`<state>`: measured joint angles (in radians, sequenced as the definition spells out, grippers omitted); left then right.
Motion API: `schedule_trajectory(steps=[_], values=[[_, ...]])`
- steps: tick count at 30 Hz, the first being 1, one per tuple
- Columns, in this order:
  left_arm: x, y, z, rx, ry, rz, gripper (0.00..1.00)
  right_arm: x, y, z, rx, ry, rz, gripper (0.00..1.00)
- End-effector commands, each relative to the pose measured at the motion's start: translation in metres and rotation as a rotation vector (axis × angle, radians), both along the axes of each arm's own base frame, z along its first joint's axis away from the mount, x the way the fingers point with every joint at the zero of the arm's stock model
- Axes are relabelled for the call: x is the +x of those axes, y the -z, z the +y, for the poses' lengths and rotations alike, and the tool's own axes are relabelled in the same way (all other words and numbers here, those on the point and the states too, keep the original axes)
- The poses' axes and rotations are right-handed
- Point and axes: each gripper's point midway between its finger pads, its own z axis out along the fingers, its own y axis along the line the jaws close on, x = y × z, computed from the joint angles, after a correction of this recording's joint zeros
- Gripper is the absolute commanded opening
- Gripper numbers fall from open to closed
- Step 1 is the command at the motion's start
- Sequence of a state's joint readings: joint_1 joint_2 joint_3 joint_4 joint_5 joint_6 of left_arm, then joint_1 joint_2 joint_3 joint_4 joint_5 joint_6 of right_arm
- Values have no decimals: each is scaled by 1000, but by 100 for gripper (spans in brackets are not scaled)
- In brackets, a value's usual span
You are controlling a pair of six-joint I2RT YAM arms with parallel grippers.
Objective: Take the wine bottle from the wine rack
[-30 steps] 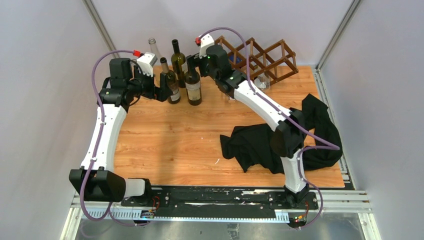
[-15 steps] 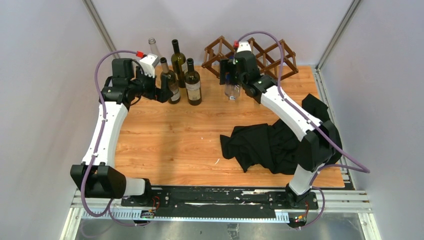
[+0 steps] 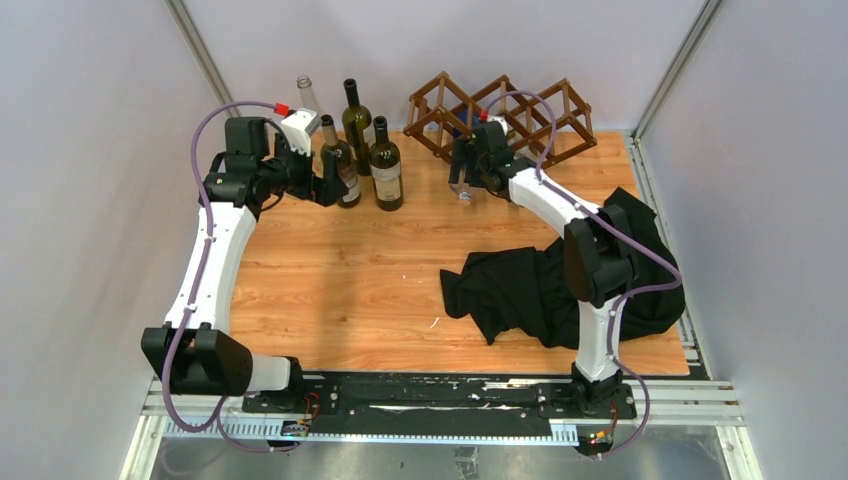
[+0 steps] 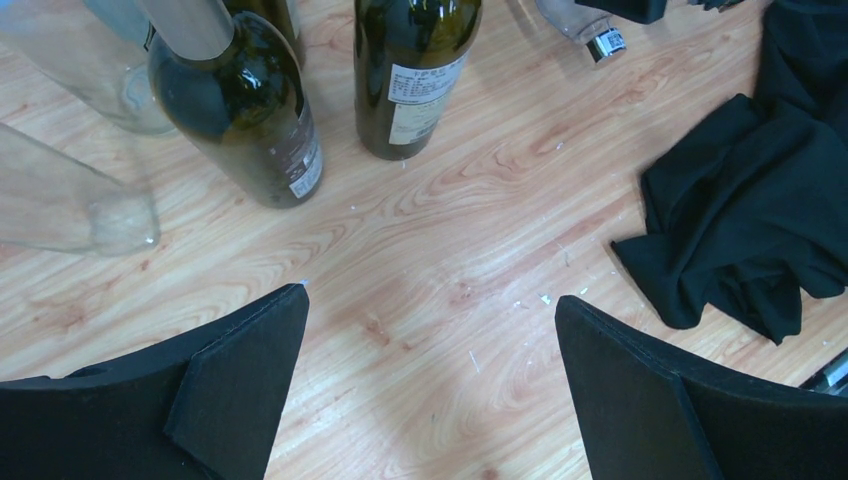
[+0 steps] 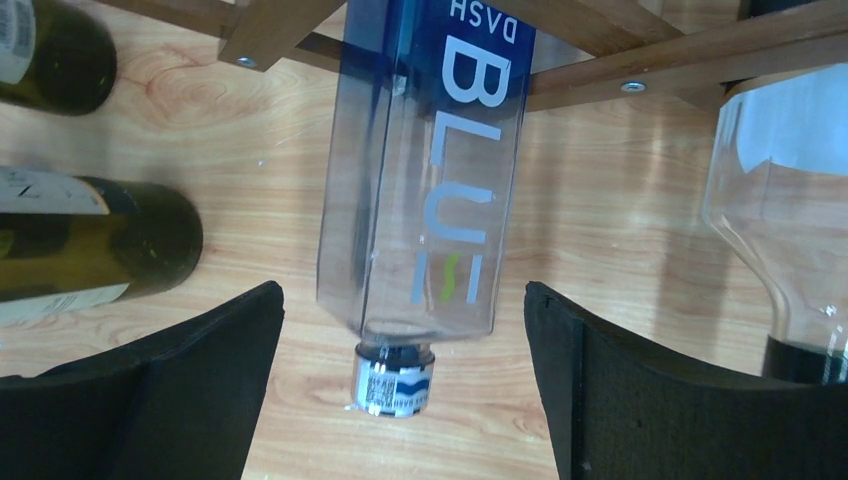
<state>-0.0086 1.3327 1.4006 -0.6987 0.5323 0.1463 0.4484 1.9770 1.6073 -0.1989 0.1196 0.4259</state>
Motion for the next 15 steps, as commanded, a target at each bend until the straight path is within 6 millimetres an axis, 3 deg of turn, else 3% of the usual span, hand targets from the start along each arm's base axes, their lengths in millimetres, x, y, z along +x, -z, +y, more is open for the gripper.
schedule_trajectory(steps=[1, 6, 15], values=[[-1, 0, 0, -5, 10, 4, 100, 27, 2, -5, 44, 73, -50, 93], [-3, -5, -1, -10, 16, -3, 100, 38, 22, -7, 75, 108, -75, 91], [-7, -7, -3, -17, 27, -6, 100, 60, 38, -3, 180, 105, -137, 85]])
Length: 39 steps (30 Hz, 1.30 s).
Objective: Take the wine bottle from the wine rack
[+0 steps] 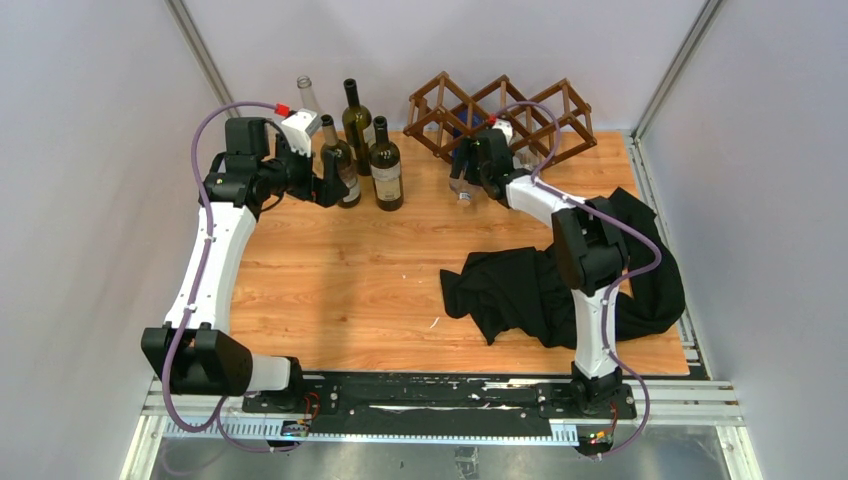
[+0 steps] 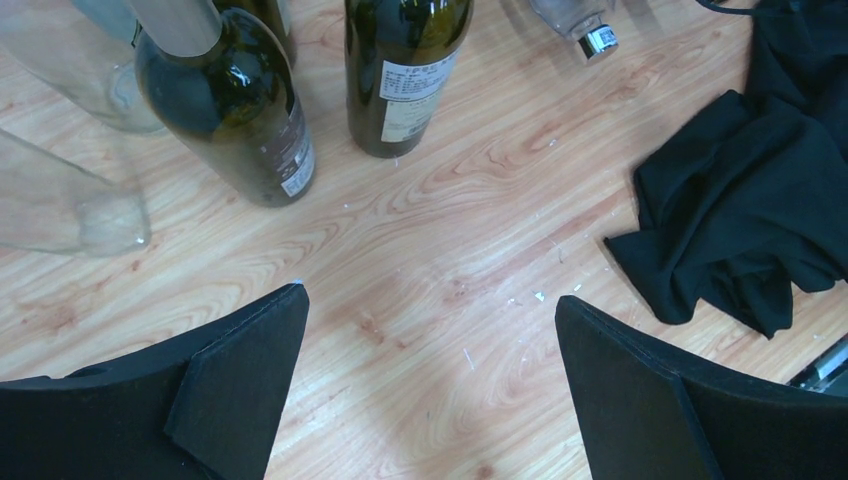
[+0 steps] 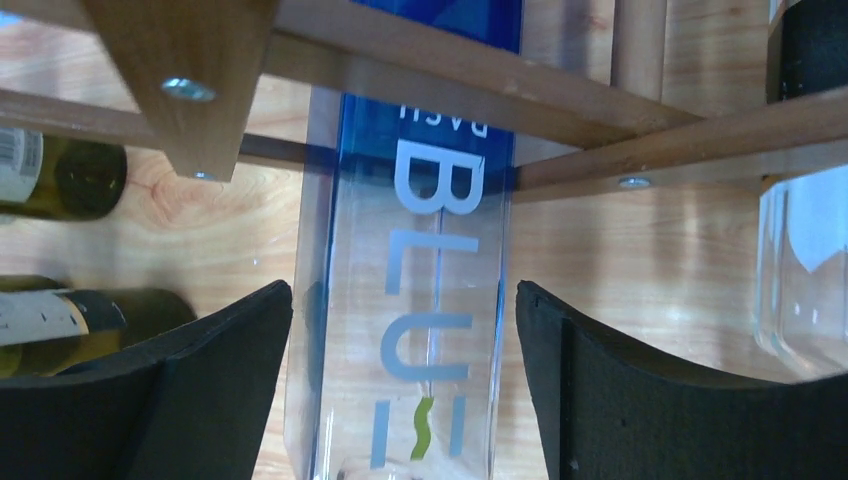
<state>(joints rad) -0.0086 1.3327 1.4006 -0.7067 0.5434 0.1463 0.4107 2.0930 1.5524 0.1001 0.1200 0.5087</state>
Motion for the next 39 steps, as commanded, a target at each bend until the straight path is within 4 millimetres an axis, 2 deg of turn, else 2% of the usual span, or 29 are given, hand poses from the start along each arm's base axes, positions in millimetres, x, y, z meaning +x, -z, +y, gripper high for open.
schedule_trajectory(steps=[1, 5, 8, 13, 15, 17, 18, 23, 27, 32, 39], values=[[-5, -6, -2, -11, 19, -8, 100, 16, 9, -2, 61, 19, -36, 84], [-2, -1, -2, -15, 17, 10, 100, 18, 17, 0, 76, 22, -40, 80], [-2, -2, -4, -26, 20, 13, 100, 18, 15, 0, 87, 17, -49, 71], [-3, -3, -5, -29, 24, 12, 100, 11, 4, -2, 108, -2, -73, 42], [-4, -4, -4, -25, 24, 7, 100, 5, -8, -6, 118, -8, -95, 27], [-4, -3, -4, -23, 25, 6, 100, 0, -18, -7, 119, -19, -115, 5], [-4, -3, -4, -22, 25, 5, 100, -3, -22, -8, 118, -23, -123, 0], [-5, -4, -4, -19, 32, 0, 100, -17, -31, -9, 129, -45, -125, 0], [-6, -4, -5, -17, 41, -4, 100, -30, -22, -5, 142, -75, -92, 0], [-10, -3, -6, -19, 55, -9, 100, -30, 3, -3, 132, -76, -27, 37], [-9, -2, -5, -10, 57, -10, 100, -19, 21, -1, 94, -65, -3, 56]])
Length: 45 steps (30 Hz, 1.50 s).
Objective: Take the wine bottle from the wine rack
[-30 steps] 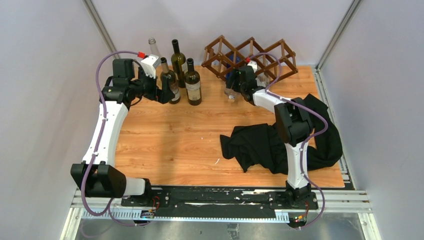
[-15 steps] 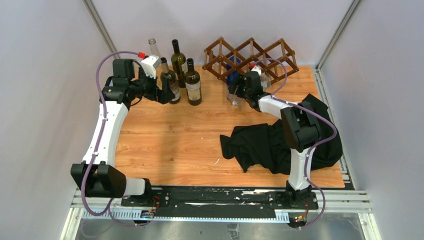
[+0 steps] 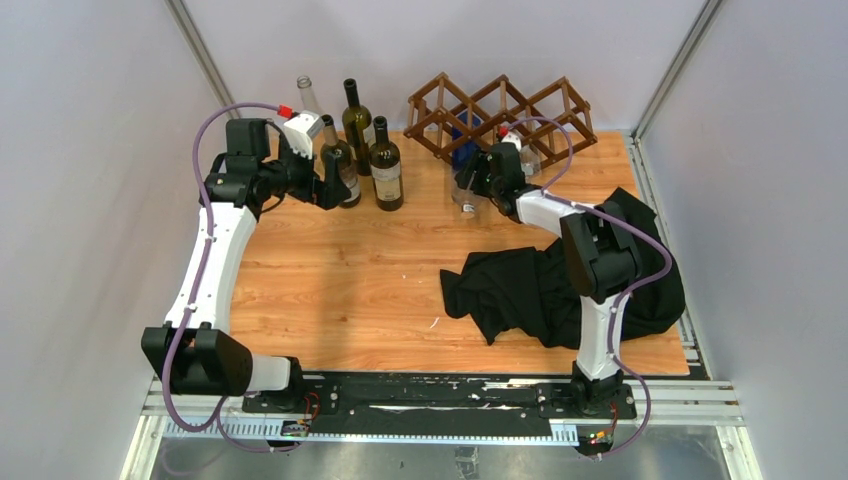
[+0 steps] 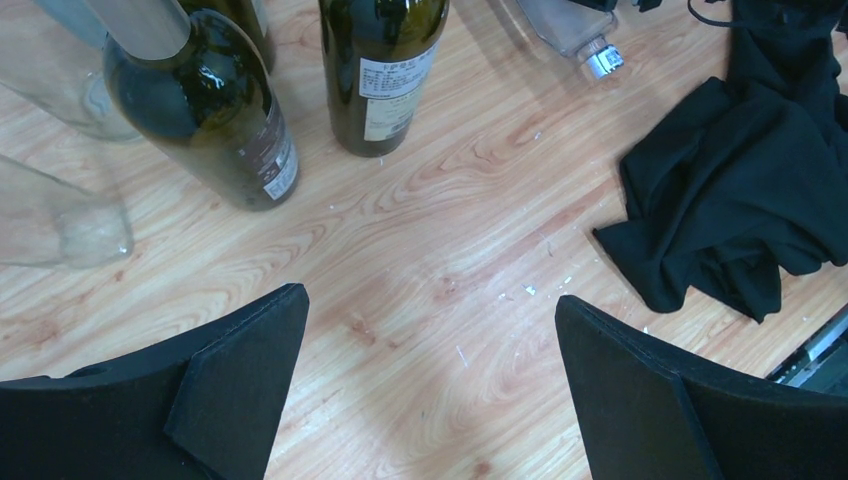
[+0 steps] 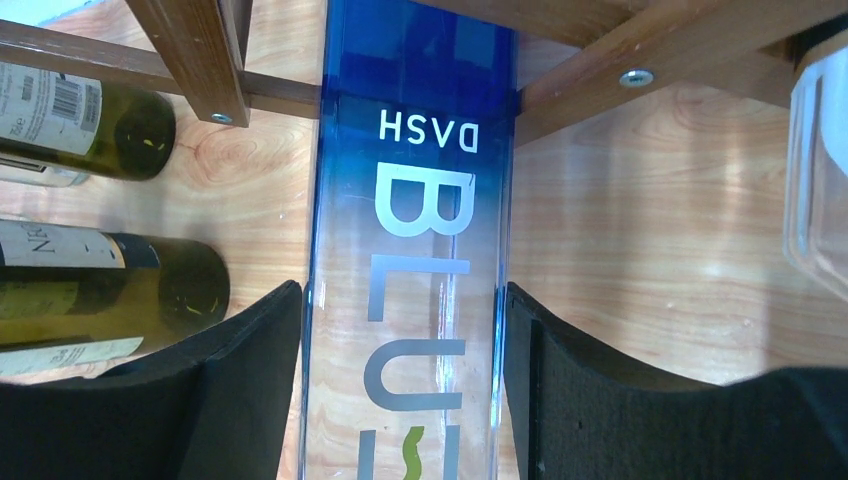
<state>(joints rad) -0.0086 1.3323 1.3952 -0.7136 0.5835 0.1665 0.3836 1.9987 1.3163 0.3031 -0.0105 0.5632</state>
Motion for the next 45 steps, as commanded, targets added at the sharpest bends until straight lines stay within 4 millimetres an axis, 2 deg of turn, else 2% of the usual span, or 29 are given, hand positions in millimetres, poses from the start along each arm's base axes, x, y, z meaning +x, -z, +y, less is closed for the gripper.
schedule_trajectory(steps=[1, 5, 7, 8, 9, 14, 20, 23, 26, 29, 33, 34, 39, 45], values=[[-5, -3, 0, -1, 15, -10, 100, 10, 13, 2, -38, -8, 13, 58], [-4, -1, 0, -2, 17, -6, 100, 15, 18, 6, -39, -9, 19, 68], [-4, -1, 0, -2, 17, -5, 100, 18, 20, 1, -47, 24, 16, 71], [-4, -2, -1, -3, 17, -7, 100, 19, 22, 1, -47, 28, 17, 78], [-4, -3, -1, -5, 18, -8, 100, 19, 25, 0, -45, 34, 20, 80], [-5, -8, -3, -19, 21, -12, 100, 21, 33, -3, -38, 67, 8, 89], [-7, -12, -4, -25, 25, -23, 100, 27, 33, 6, 4, 54, 5, 91], [-7, -11, -4, -27, 26, -19, 100, 28, 31, 12, 34, 43, 13, 80], [-8, -10, -4, -25, 28, -19, 100, 27, 23, 12, 58, 50, -1, 57], [-8, -11, -4, -20, 31, -25, 100, 19, 13, 14, 79, 25, -11, 40], [-7, -11, -6, -24, 45, -27, 100, 8, -2, 8, 103, 37, -48, 3], [-7, -11, -7, -26, 54, -29, 100, 6, -4, 6, 108, 44, -52, 0], [-5, -7, -10, -35, 75, -16, 100, -6, -20, 8, 146, 29, -74, 0], [-7, -5, -12, -20, 117, -36, 100, -32, -33, 10, 180, 11, -84, 0]])
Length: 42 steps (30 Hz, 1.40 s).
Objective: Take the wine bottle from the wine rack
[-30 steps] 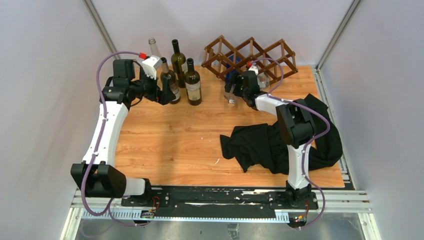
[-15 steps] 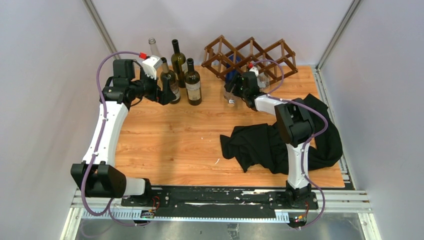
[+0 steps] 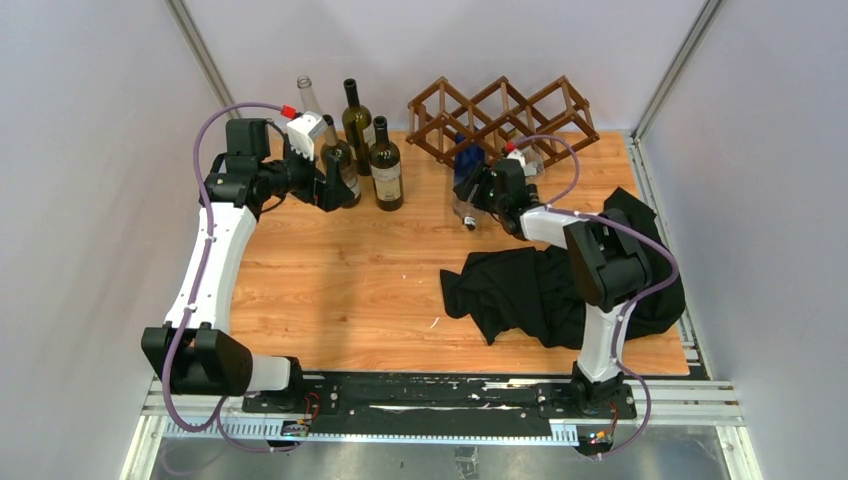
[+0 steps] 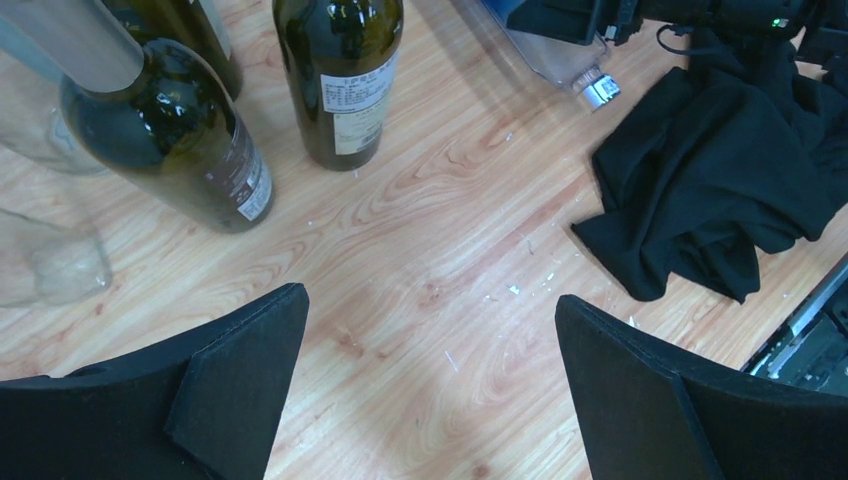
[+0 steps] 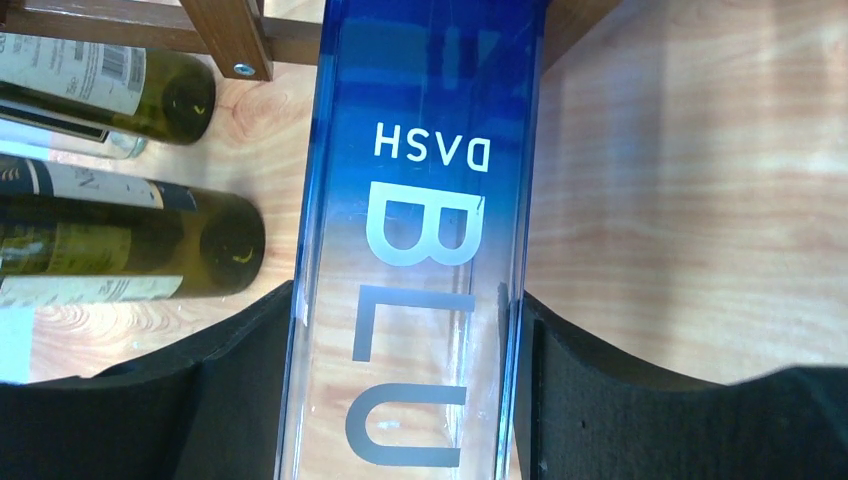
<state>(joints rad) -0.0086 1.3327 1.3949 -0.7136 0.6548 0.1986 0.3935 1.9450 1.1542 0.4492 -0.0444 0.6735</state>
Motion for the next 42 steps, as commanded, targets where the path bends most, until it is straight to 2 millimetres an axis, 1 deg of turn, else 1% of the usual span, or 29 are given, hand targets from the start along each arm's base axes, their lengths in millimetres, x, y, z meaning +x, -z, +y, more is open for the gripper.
schedule_trajectory(steps=[1, 6, 10, 11, 12, 14, 15, 17, 18, 22, 25, 29, 30, 32, 33, 35, 37, 39, 42], values=[[-2, -1, -2, 5, 47, -22, 100, -14, -41, 4, 68, 3, -93, 0], [-4, 1, -4, 15, 81, -39, 100, -52, -48, 3, 107, -14, -109, 0], [-6, 2, -8, -3, 111, -36, 98, -74, -57, 4, 123, -42, -114, 0], [-7, 2, -9, -6, 116, -33, 98, -80, -61, 1, 128, -40, -119, 0], [-7, 3, -10, -6, 120, -34, 97, -85, -59, 0, 133, -38, -113, 0], [-8, 5, -10, -2, 130, -36, 96, -96, -68, -2, 154, -44, -125, 0], [-9, 7, -10, 1, 136, -39, 96, -104, -68, -4, 156, -49, -121, 0], [-13, 7, -11, 12, 159, -60, 99, -119, -75, -5, 155, -63, -117, 0], [-15, 7, -11, 18, 175, -72, 100, -127, -84, -7, 154, -73, -126, 0], [-34, 2, -24, 109, 303, -212, 100, -158, -99, -11, 119, -114, -71, 0], [-51, -6, -36, 216, 412, -362, 100, -183, -104, -12, 91, -167, 0, 0], [-71, -14, -49, 283, 529, -499, 100, -216, -109, -11, 93, -224, 60, 0], [-76, -15, -51, 294, 553, -519, 100, -221, -110, -10, 92, -235, 63, 0], [-84, -17, -57, 336, 607, -583, 100, -236, -115, -6, 84, -267, 83, 0], [-90, -18, -63, 348, 642, -616, 100, -243, -118, -3, 90, -290, 92, 0], [-101, -18, -72, 391, 712, -692, 100, -257, -125, 8, 101, -347, 114, 0], [-111, -9, -82, 454, 798, -762, 100, -271, -133, 22, 99, -413, 133, 0], [-120, 8, -88, 540, 889, -829, 100, -285, -142, 37, 89, -487, 147, 0], [-128, 19, -97, 613, 980, -927, 100, -303, -155, 59, 90, -588, 169, 0]])
